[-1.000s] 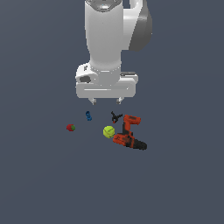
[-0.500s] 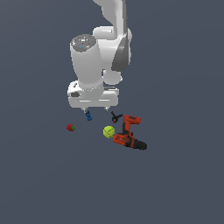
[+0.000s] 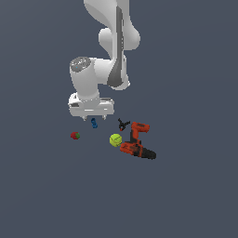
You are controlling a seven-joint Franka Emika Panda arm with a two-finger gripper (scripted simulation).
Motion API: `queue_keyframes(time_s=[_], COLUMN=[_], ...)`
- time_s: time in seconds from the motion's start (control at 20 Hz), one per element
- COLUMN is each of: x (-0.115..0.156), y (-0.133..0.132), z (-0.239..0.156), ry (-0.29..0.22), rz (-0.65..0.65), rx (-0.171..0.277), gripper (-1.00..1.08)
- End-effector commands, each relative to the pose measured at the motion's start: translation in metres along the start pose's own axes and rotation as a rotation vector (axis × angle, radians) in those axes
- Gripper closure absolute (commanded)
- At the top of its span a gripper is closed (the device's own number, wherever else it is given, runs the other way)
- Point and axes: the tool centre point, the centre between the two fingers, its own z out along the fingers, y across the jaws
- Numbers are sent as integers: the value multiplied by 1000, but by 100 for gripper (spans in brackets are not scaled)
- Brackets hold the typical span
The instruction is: Pick up a designated object from a clutter of objects.
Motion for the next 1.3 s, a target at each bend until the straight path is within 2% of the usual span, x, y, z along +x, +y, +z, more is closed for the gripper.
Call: queue_keyframes(time_s=[0.0, 0.45, 0.85, 1.25], x=[-12, -36, -37, -38], y=[8, 20, 20, 21], z=[12, 32, 38, 70], ry=[1, -1, -2, -2], rz=[-1, 0, 0, 1], rx=[-2, -8, -7, -8], gripper=[-92, -92, -92, -92])
